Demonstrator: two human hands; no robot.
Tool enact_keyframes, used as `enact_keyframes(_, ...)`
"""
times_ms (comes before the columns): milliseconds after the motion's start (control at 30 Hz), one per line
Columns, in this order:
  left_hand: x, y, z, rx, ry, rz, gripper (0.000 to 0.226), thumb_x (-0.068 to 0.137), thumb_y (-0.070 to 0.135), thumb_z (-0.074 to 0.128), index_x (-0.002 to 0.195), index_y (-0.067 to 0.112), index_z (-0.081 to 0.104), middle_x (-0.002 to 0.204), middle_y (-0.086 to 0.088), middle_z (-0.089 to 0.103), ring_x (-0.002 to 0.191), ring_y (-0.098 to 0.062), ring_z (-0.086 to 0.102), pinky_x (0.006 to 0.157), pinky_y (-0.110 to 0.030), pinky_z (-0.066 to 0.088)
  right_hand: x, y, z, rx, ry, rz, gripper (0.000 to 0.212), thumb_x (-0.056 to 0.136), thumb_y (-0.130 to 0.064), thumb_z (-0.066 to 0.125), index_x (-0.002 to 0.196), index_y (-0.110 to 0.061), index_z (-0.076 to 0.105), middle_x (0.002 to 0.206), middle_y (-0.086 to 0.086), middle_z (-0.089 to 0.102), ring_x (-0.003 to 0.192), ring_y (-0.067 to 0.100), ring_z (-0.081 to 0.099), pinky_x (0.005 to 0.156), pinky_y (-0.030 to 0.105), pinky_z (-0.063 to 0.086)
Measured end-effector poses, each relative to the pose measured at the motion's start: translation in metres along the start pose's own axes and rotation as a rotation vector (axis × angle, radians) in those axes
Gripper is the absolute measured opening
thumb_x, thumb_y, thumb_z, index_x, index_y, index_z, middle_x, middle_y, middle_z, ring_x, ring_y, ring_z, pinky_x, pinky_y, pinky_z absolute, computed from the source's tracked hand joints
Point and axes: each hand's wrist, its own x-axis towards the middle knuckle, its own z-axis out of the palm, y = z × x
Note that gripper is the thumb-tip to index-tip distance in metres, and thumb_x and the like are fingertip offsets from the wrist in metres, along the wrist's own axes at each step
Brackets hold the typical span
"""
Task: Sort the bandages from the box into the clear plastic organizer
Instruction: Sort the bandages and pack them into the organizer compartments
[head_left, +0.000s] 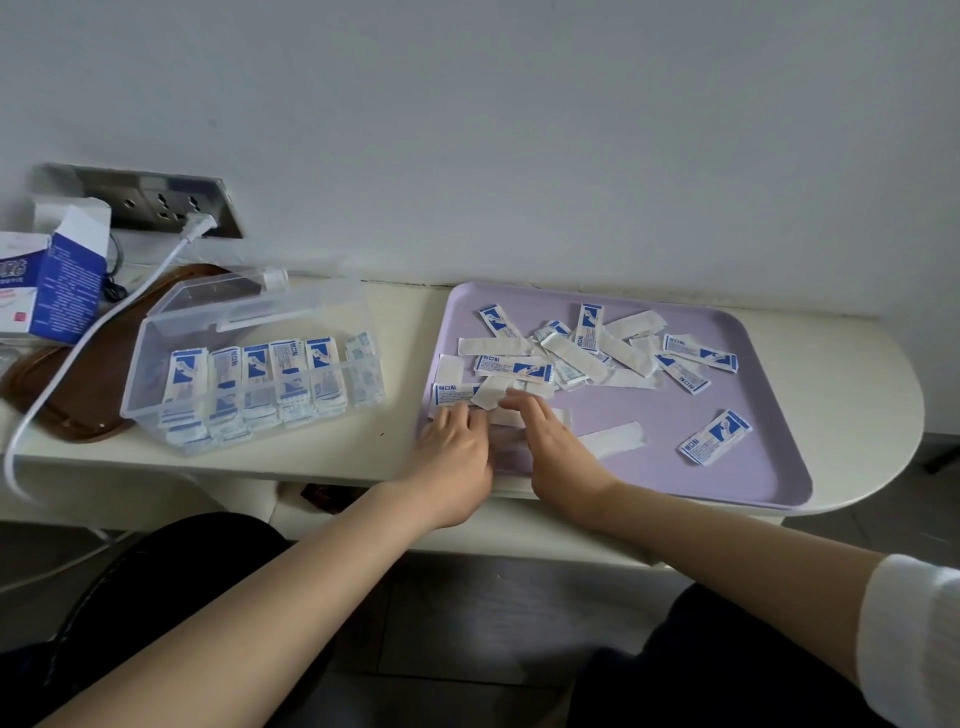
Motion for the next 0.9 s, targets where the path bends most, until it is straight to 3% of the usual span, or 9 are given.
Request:
enact_keyframes(167, -0.001, -0.001, 0.000, -0.007, -0.007, 0.034, 0.036, 0.094, 0.013, 0.038, 0.130, 0.008, 0.036, 0.127, -0.013, 0.042, 0.118, -0.028, 0.040, 0.100, -0.031, 0.030, 0.001, 0.001, 0.006, -0.004, -0.012, -0.045, 0.060, 0.080, 0.019, 0.044, 0.135, -0.004, 0.037, 0.145, 0.008, 0.032, 0.133, 0.022, 0.037, 0.102, 0.019, 0.030)
enact_keyframes(333, -0.008, -0.003, -0.018, -0.211, 0.043, 0.089, 0.034, 0.088, -0.006, 0.037, 0.118, 0.009, 0.042, 0.111, -0.012, 0.058, 0.098, -0.030, 0.055, 0.079, -0.036, 0.044, 0.003, 0.002, -0.012, -0.351, 0.048, -0.187, 0.033, 0.089, 0.011, 0.045, 0.118, -0.001, 0.053, 0.146, 0.006, 0.038, 0.139, 0.021, 0.032, 0.097, 0.034, 0.044)
enact_keyframes(433, -0.014, -0.006, -0.032, -0.298, 0.061, 0.107, 0.026, 0.090, -0.005, 0.035, 0.108, 0.014, 0.040, 0.092, 0.000, 0.050, 0.078, -0.021, 0.046, 0.064, -0.029, 0.034, 0.007, -0.001, -0.021, -0.417, 0.105, -0.318, 0.039, 0.068, 0.024, 0.057, 0.099, 0.001, 0.061, 0.110, 0.017, 0.064, 0.113, 0.036, 0.058, 0.074, 0.038, 0.055)
enact_keyframes(500, -0.019, -0.010, -0.040, -0.346, 0.047, 0.109, 0.027, 0.092, -0.003, 0.033, 0.109, 0.016, 0.041, 0.090, 0.005, 0.044, 0.077, -0.017, 0.044, 0.066, -0.027, 0.034, 0.005, -0.010, -0.028, -0.457, 0.120, -0.312, 0.035, 0.066, 0.021, 0.058, 0.092, -0.003, 0.059, 0.085, 0.012, 0.065, 0.078, 0.034, 0.064, 0.055, 0.028, 0.044)
enact_keyframes(600, -0.025, -0.019, -0.048, -0.308, 0.076, 0.105, 0.038, 0.086, -0.008, 0.030, 0.111, 0.012, 0.051, 0.089, -0.001, 0.050, 0.080, -0.022, 0.051, 0.073, -0.037, 0.047, 0.003, -0.025, -0.036, -0.511, 0.055, -0.245, 0.033, 0.085, 0.008, 0.043, 0.111, -0.010, 0.050, 0.100, 0.003, 0.063, 0.083, 0.027, 0.060, 0.060, 0.031, 0.036)
enact_keyframes(667, -0.025, -0.027, -0.049, -0.318, 0.078, 0.054, 0.040, 0.084, -0.008, 0.029, 0.102, 0.014, 0.057, 0.085, -0.003, 0.053, 0.079, -0.024, 0.053, 0.074, -0.037, 0.046, 0.002, -0.032, -0.038, -0.436, -0.040, -0.209, 0.037, 0.086, 0.008, 0.035, 0.115, -0.012, 0.048, 0.108, -0.003, 0.061, 0.091, 0.020, 0.060, 0.071, 0.032, 0.042)
enact_keyframes(767, -0.027, -0.040, -0.051, -0.335, 0.063, 0.024, 0.043, 0.086, -0.005, 0.033, 0.097, 0.020, 0.066, 0.084, -0.003, 0.060, 0.080, -0.023, 0.060, 0.076, -0.035, 0.051, 0.002, -0.043, -0.034, -0.242, -0.189, -0.131, 0.035, 0.087, 0.008, 0.034, 0.111, -0.010, 0.052, 0.103, 0.000, 0.061, 0.080, 0.012, 0.057, 0.075, 0.024, 0.046)
enact_keyframes(833, -0.028, -0.046, -0.049, -0.325, 0.056, 0.019, 0.042, 0.089, 0.001, 0.038, 0.105, 0.025, 0.069, 0.089, 0.000, 0.061, 0.084, -0.019, 0.060, 0.078, -0.033, 0.051, 0.001, -0.053, -0.032, 0.027, -0.293, -0.002, 0.022, 0.097, -0.009, 0.037, 0.111, -0.010, 0.055, 0.097, 0.001, 0.059, 0.073, 0.007, 0.055, 0.071, 0.014, 0.045)
enact_keyframes(900, -0.026, -0.052, -0.045, -0.288, 0.036, 0.034, 0.027, 0.092, 0.012, 0.046, 0.097, 0.023, 0.071, 0.078, 0.008, 0.056, 0.079, -0.011, 0.056, 0.073, -0.024, 0.047, 0.000, -0.064, -0.034, 0.334, -0.394, 0.160, 0.031, 0.100, -0.031, 0.034, 0.111, -0.011, 0.055, 0.094, 0.000, 0.056, 0.075, 0.010, 0.055, 0.075, 0.018, 0.048)
